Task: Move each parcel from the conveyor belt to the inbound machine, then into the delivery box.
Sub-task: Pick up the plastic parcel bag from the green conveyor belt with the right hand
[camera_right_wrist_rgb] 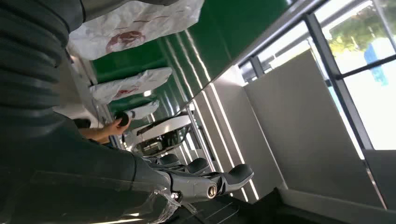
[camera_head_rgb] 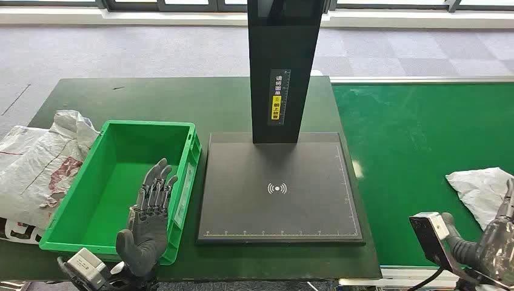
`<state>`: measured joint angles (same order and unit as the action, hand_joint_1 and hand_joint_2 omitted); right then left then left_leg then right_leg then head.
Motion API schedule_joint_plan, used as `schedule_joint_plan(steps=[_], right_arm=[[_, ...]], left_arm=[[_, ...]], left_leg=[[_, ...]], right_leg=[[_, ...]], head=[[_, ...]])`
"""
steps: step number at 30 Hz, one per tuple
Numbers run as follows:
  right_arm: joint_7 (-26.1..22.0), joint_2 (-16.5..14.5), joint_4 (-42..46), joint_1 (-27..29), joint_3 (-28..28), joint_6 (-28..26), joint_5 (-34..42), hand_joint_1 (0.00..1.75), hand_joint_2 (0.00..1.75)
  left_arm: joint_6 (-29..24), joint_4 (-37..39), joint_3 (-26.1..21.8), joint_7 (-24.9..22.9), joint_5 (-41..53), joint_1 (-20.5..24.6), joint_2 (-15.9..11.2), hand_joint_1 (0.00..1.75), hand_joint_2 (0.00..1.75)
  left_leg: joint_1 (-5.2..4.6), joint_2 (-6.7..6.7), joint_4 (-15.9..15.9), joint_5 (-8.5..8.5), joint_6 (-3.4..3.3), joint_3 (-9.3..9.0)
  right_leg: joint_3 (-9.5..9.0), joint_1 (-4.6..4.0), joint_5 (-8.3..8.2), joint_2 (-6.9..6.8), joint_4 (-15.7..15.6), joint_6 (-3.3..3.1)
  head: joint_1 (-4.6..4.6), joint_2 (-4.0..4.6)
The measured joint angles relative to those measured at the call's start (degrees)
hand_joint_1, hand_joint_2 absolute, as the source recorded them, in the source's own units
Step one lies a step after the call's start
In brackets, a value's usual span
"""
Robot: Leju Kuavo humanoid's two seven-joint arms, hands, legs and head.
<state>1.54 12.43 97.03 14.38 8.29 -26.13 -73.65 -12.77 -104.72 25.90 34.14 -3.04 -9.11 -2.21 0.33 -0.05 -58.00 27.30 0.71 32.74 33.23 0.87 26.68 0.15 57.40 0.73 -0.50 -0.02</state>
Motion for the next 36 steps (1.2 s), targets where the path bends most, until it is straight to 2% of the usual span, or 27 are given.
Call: schedule_joint_plan(steps=[3, 7, 10, 13, 17, 25, 30, 36], right_arm=[[-0.8, 2.6, -5.5, -2.2, 2.3, 3.6, 2.3, 0.00, 1.75], [-5.6, 7.7, -17.0, -6.6, 7.3, 9.5, 11.6, 0.00, 1.75], [-5.9, 10.6, -23.3, -9.2, 8.7, 10.2, 12.3, 0.00, 1.75], [-5.5, 12.1, -27.1, -10.8, 9.1, 10.4, 12.1, 0.00, 1.75], [-4.5, 13.2, -30.6, -12.6, 9.1, 9.9, 14.2, 0.00, 0.00], [-5.4, 16.0, -39.3, -17.3, 9.1, 10.9, 21.8, 0.00, 0.00], [-4.2, 17.9, -43.9, -18.1, 9.1, 15.6, 23.0, 0.00, 0.00], [-4.0, 19.0, -46.4, -18.6, 9.1, 16.1, 23.2, 0.00, 0.00]], left_arm=[[0.5, 0.2, 0.0, -0.2, 0.2, 0.0, 0.4, 0.00, 0.00], [1.0, 0.5, -0.6, -0.3, 0.2, 0.0, 0.7, 0.00, 0.00], [1.2, 0.4, -1.5, -0.6, -0.1, 0.1, 0.7, 0.00, 0.00], [1.4, 0.4, -2.0, -0.6, -0.2, 0.1, 0.8, 0.00, 0.00], [1.2, 0.2, -2.6, -0.6, -0.2, -0.1, 0.8, 0.00, 0.00], [0.3, -0.7, -2.7, -0.9, -0.3, -1.1, 0.6, 0.00, 0.00], [0.5, -0.8, -2.7, -1.2, -0.4, -1.1, 0.6, 0.00, 0.00], [0.6, -0.8, -2.7, -1.2, -0.4, -1.1, 0.4, 0.00, 0.00]], left_leg=[[-0.04, -0.03, 0.0, -0.03, -0.05, -0.02], [-0.17, -0.09, 0.0, -0.09, -0.16, 0.01], [-0.19, -0.08, 0.0, -0.08, -0.16, 0.00], [-0.18, -0.08, 0.0, -0.08, -0.16, 0.00], [-0.17, -0.06, 0.0, -0.07, -0.15, 0.14], [-0.18, -0.14, 0.0, -0.09, -0.19, 0.04], [-0.19, -0.19, 0.0, -0.09, -0.20, 0.09], [-0.18, -0.19, 0.0, -0.09, -0.19, 0.10]], right_leg=[[-0.04, 0.05, -0.03, -0.03, 0.0, 0.04], [-0.08, 0.17, -0.08, -0.09, 0.0, 0.12], [-0.06, 0.18, -0.08, -0.07, 0.0, 0.13], [-0.04, 0.16, -0.08, -0.08, 0.0, 0.12], [-0.02, 0.15, -0.07, -0.07, 0.0, 0.12], [-0.03, 0.17, -0.07, -0.16, 0.0, 0.12], [-0.02, 0.18, -0.07, -0.18, 0.0, 0.12], [0.01, 0.16, -0.07, -0.18, 0.0, 0.12]], head=[[0.00, 0.00], [0.01, 0.00], [0.00, 0.00], [0.00, 0.00], [0.01, 0.00], [0.01, 0.00], [0.02, 0.00], [0.00, 0.00]])
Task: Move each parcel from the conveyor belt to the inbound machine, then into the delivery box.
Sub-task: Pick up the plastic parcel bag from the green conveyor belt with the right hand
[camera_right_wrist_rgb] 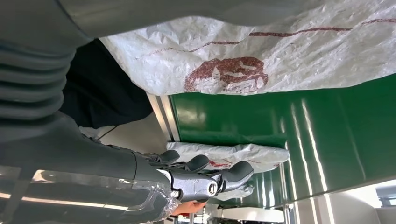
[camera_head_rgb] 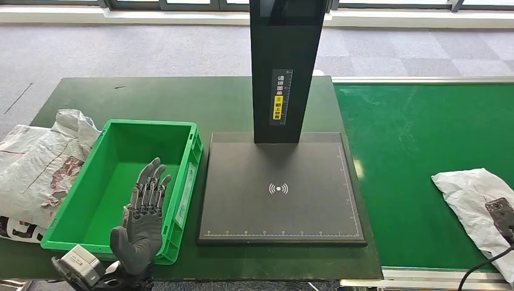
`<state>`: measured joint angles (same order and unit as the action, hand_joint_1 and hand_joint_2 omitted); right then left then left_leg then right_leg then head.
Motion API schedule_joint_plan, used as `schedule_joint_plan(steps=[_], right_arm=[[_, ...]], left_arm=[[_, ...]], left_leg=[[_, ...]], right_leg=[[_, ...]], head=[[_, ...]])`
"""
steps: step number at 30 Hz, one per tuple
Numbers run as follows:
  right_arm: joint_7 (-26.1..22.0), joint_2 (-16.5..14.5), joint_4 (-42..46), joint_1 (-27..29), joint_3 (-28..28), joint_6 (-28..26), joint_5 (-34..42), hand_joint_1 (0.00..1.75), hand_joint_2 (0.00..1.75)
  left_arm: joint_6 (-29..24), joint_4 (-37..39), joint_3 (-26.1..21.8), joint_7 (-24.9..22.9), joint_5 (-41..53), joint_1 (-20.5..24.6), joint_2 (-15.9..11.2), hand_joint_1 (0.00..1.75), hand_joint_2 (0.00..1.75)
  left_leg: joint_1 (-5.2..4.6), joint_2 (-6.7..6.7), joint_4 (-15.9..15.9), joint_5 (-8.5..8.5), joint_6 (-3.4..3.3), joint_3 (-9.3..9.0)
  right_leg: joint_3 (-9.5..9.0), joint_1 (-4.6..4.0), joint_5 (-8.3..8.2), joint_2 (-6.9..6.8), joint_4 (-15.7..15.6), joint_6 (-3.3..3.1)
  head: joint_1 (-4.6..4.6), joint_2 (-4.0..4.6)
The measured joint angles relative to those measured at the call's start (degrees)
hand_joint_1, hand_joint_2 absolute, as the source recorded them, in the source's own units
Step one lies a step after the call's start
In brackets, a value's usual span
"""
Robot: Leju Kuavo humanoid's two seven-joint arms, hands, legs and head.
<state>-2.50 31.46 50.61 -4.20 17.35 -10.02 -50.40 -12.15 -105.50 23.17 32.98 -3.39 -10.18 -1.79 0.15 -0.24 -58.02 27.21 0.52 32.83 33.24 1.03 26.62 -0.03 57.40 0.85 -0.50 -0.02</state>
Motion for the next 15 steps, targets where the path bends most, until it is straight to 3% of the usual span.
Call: schedule_joint_plan(steps=[4, 8, 9, 10, 13, 14, 15], right_arm=[[-0.1, 0.1, -0.7, -0.1, 0.0, 0.1, 0.0, 0.00, 0.00], [-0.1, 0.3, -1.1, -0.2, 0.0, 0.1, 0.0, 0.00, 1.75], [-0.1, 0.3, -1.2, -0.2, 0.0, 0.2, 0.0, 0.00, 1.75], [0.0, 0.3, -1.3, -0.2, 0.0, 0.6, 0.2, 0.00, 1.31], [0.2, 0.3, -1.5, 0.0, 0.0, 3.4, 1.1, 0.00, 1.31], [0.5, 0.3, -1.5, 0.3, 0.0, 4.8, 1.5, 0.00, 1.75], [0.9, 0.3, -1.5, 0.7, 0.1, 6.4, 1.8, 0.00, 1.75]], left_arm=[[0.0, 0.0, 0.0, 0.0, 0.0, 0.0, -0.1, 0.00, 0.00], [0.0, 0.0, 0.0, 0.0, 0.0, 0.0, -0.2, 0.00, 0.00], [0.0, 0.0, 0.0, 0.0, 0.0, 0.0, -0.2, 0.00, 0.00], [0.0, 0.0, 0.0, 0.0, 0.0, 0.0, -0.2, 0.00, 0.00], [0.1, -0.1, 0.0, 0.0, -0.1, -0.1, -0.5, 0.00, 0.00], [0.2, -0.1, 0.0, 0.0, -0.1, -0.1, -0.6, 0.00, 0.00], [0.3, -0.2, 0.0, 0.0, -0.1, -0.2, -0.6, 0.00, 0.00]], left_leg=[[0.00, 0.00, 0.0, 0.00, 0.00, 0.00], [0.00, 0.00, 0.0, 0.00, 0.00, 0.01], [0.00, 0.00, 0.0, 0.00, 0.00, 0.01], [0.00, 0.00, 0.0, 0.00, 0.00, 0.00], [0.00, 0.00, 0.0, 0.00, 0.00, -0.01], [0.00, -0.01, 0.0, 0.00, 0.00, -0.01], [0.00, -0.02, 0.0, 0.00, 0.00, -0.01]], right_leg=[[0.00, 0.00, 0.00, 0.00, 0.0, 0.00], [-0.01, 0.00, 0.00, 0.00, 0.0, 0.00], [-0.01, 0.01, 0.00, 0.00, 0.0, 0.00], [-0.01, 0.01, 0.00, 0.00, 0.0, 0.00], [0.00, 0.01, 0.00, -0.01, 0.0, 0.00], [0.00, 0.01, 0.00, -0.02, 0.0, 0.00], [0.00, 0.01, 0.00, -0.03, 0.0, 0.00]], head=[[0.01, 0.00], [0.01, 0.00], [0.01, 0.00], [0.01, 0.00], [0.00, 0.00], [0.00, 0.00], [0.00, 0.00]])
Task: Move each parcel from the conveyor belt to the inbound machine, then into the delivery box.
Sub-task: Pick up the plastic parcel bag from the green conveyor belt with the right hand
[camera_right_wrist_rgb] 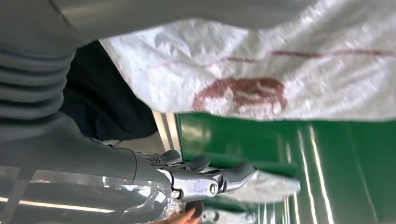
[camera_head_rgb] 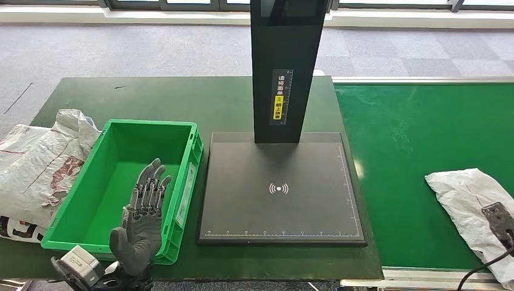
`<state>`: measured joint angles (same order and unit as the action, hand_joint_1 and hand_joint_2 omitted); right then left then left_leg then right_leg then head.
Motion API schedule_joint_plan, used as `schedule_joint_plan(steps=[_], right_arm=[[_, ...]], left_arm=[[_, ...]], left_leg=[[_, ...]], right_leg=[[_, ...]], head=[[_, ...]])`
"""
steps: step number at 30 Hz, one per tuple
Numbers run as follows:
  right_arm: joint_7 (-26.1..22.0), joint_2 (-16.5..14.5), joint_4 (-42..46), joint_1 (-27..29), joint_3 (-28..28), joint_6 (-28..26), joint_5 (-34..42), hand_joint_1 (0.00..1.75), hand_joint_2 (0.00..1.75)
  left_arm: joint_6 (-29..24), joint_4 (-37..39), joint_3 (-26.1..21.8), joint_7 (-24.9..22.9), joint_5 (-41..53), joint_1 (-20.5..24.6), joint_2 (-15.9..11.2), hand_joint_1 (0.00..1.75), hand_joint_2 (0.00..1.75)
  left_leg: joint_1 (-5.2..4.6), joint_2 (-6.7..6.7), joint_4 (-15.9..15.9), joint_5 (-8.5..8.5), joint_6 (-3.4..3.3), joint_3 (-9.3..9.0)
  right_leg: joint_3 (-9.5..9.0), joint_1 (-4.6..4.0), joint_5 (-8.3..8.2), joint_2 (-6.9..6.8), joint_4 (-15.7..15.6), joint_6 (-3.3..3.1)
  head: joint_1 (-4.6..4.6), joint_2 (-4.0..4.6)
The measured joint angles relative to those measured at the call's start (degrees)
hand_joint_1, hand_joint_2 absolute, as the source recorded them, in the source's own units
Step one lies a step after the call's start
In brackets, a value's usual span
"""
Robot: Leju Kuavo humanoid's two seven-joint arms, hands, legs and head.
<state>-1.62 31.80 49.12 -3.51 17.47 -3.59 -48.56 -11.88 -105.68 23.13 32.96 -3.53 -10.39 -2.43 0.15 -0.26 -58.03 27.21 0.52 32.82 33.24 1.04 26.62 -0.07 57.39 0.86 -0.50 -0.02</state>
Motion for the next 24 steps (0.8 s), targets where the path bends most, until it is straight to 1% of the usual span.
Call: schedule_joint_plan(steps=[3, 7, 10, 12, 18, 23, 24], right_arm=[[1.4, 0.0, 0.0, 1.2, 0.7, 4.6, 0.6, 0.00, 1.75], [1.9, 0.5, -0.3, 1.5, 1.5, 6.7, 0.8, 0.00, 1.75], [3.8, 1.0, -0.3, 2.4, 2.3, 11.5, 2.0, 0.00, 1.75], [3.3, 1.1, -0.4, 3.3, 2.7, 14.3, 3.2, 0.00, 1.75], [1.6, 1.1, -1.1, 4.7, 2.9, 18.5, 6.0, 0.00, 1.75], [2.4, 1.1, 0.2, 7.2, 2.7, 21.8, 8.7, 0.00, 1.75], [2.5, 1.1, 0.7, 7.7, 2.6, 22.2, 9.0, 0.06, 1.75]], left_arm=[[0.0, -0.1, 0.0, -0.3, 0.0, -0.2, -0.1, 0.00, 0.00], [-0.4, -0.6, 0.0, -0.7, 0.1, -0.6, -0.2, 0.00, 0.00], [-0.3, -0.9, 0.0, -1.6, 0.2, -0.6, -0.3, 0.00, 0.00], [-0.1, -0.9, 0.0, -1.8, 0.2, -0.6, -0.3, 0.00, 0.00], [-0.1, -1.0, 0.0, -2.0, 0.3, -0.6, -0.4, 0.00, 0.00], [0.0, -1.0, -0.3, -2.0, 0.3, -0.6, -0.5, 0.00, 0.00], [0.0, -1.0, -0.4, -2.0, 0.3, -0.6, -0.5, 0.00, 0.00]], left_leg=[[0.00, -0.02, 0.0, 0.01, 0.00, 0.04], [0.00, 0.04, 0.0, 0.05, -0.01, 0.02], [0.00, -0.04, 0.0, 0.05, -0.03, -0.03], [0.00, -0.08, 0.0, 0.05, -0.03, 0.00], [0.00, -0.05, 0.0, 0.06, -0.03, -0.02], [0.00, -0.14, 0.0, 0.06, -0.03, 0.02], [0.00, -0.13, 0.0, 0.06, -0.03, 0.02]], right_leg=[[0.00, 0.00, 0.03, -0.03, 0.0, 0.04], [0.03, 0.00, 0.04, 0.05, 0.0, 0.06], [-0.02, 0.00, 0.07, -0.03, 0.0, 0.10], [-0.05, 0.01, 0.09, -0.07, 0.0, 0.13], [-0.04, 0.01, 0.09, -0.02, 0.0, 0.13], [-0.06, 0.00, 0.11, -0.12, 0.0, 0.13], [-0.06, 0.00, 0.12, -0.12, 0.0, 0.13]], head=[[0.01, 0.00], [0.01, 0.00], [0.01, 0.00], [0.02, 0.00], [0.00, 0.00], [0.00, 0.00], [0.01, 0.00]])
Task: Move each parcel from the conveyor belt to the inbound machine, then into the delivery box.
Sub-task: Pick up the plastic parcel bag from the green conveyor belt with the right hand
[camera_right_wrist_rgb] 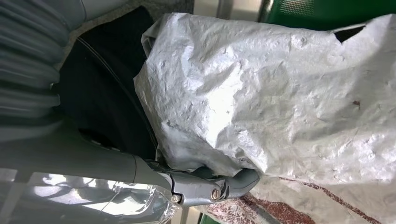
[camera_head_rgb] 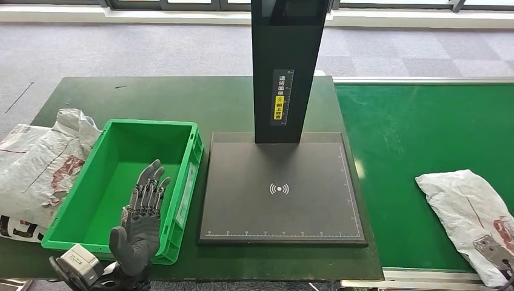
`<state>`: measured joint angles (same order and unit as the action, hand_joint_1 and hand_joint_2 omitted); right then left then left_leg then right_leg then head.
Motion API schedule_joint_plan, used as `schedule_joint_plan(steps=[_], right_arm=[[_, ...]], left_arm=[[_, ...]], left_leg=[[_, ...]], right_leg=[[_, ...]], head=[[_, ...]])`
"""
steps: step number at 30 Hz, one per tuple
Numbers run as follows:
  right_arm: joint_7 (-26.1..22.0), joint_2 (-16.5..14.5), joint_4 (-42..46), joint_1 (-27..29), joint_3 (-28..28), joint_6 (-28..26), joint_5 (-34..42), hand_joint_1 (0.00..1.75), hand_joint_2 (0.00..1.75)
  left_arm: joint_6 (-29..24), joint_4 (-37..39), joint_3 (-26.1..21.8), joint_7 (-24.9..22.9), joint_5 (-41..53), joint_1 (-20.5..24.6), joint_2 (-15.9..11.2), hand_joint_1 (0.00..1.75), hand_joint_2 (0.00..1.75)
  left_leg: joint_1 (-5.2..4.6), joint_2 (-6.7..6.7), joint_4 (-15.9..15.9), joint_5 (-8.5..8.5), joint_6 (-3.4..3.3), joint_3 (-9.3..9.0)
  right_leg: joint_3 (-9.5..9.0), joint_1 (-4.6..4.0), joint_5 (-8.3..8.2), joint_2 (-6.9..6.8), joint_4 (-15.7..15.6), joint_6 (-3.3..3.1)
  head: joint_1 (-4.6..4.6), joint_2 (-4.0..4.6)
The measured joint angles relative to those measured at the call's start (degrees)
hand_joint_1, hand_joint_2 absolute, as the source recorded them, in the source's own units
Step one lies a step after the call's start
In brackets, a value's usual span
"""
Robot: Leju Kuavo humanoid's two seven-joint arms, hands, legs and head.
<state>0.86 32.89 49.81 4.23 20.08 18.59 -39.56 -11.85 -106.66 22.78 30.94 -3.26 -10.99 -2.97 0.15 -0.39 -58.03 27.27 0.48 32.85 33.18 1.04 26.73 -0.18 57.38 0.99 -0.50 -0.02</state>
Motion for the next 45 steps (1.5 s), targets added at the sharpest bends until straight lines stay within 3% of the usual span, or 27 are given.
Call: schedule_joint_plan(steps=[1, 4, 5, 16, 26, 32, 35, 39, 45], right_arm=[[0.0, 0.0, 0.6, 0.5, -0.2, 0.4, 0.3, 0.36, 1.75], [-0.1, 0.0, 3.0, 2.1, -1.4, 2.3, 2.0, 1.61, 1.75], [-0.2, 0.1, 3.9, 2.7, -2.0, 2.9, 2.7, 1.74, 1.75], [-0.8, 1.6, 12.4, 5.8, -10.2, 0.2, 6.9, 1.75, 1.75], [-0.6, 1.9, 14.7, 6.2, -12.3, -0.6, 7.2, 1.75, 1.75], [-0.9, 1.4, 18.5, 6.2, -14.0, -5.4, 5.7, 1.75, 1.75], [-1.4, 0.3, 21.4, 6.0, -14.9, -10.4, 3.7, 1.75, 1.75], [-4.6, -3.0, 26.6, 4.6, -14.7, -22.3, 1.2, 1.75, 1.75], [-18.0, -13.8, 47.7, 7.9, -13.8, -46.0, -2.6, 1.75, 1.75]], left_arm=[[0.0, 0.0, -0.1, 0.0, 0.0, 0.0, 0.0, 0.00, 0.00], [0.1, -0.2, -0.3, -0.2, 0.0, 0.0, 0.0, 0.00, 0.00], [0.3, -0.2, -0.4, -0.3, 0.0, 0.0, 0.0, 0.00, 0.00], [0.8, -1.1, -1.4, -0.6, 0.2, -0.7, 0.0, 0.00, 0.00], [0.7, -1.5, -1.5, -0.6, 0.2, -1.1, 0.0, 0.00, 0.00], [0.7, -2.1, -2.3, -0.7, -0.2, -2.1, 0.3, 0.00, 0.00], [0.4, -2.6, -2.7, -0.6, -0.1, -2.7, 0.6, 0.00, 0.00], [-1.0, -4.2, -3.1, -0.6, 0.2, -3.9, 0.9, 0.00, 0.00], [-1.0, -5.1, -3.4, 0.1, -0.1, -4.2, 1.1, 0.00, 0.00]], left_leg=[[0.00, 0.00, 0.0, 0.00, 0.00, 0.00], [0.00, 0.01, 0.0, 0.00, -0.01, 0.01], [0.00, 0.01, 0.0, 0.00, -0.01, 0.00], [0.00, 0.10, 0.0, 0.09, -0.04, 0.03], [0.00, 0.07, 0.0, 0.05, -0.08, -0.08], [0.01, 0.13, 0.0, 0.18, -0.02, 0.28], [0.01, 0.12, 0.0, 0.16, -0.02, 0.21], [0.04, 0.16, 0.0, 0.13, 0.01, -0.13], [0.15, -0.03, 0.0, 0.13, 0.07, -0.24]], right_leg=[[0.00, 0.00, 0.00, 0.00, 0.0, 0.00], [0.00, 0.00, 0.01, 0.01, 0.0, 0.00], [0.00, 0.00, 0.01, 0.01, 0.0, 0.00], [-0.08, 0.00, 0.06, 0.10, 0.0, 0.01], [-0.11, 0.01, 0.05, 0.05, 0.0, 0.01], [-0.14, -0.01, 0.11, 0.14, 0.0, -0.01], [-0.15, -0.01, 0.11, 0.15, 0.0, -0.02], [-0.13, -0.03, 0.10, 0.22, 0.0, -0.03], [-0.21, -0.16, 0.25, -0.05, 0.1, -0.16]], head=[[0.01, 0.00], [0.01, 0.00], [0.00, 0.00], [-0.01, 0.00], [0.00, 0.00], [-0.01, 0.00], [0.00, 0.00], [0.00, 0.00], [0.00, 0.00]])
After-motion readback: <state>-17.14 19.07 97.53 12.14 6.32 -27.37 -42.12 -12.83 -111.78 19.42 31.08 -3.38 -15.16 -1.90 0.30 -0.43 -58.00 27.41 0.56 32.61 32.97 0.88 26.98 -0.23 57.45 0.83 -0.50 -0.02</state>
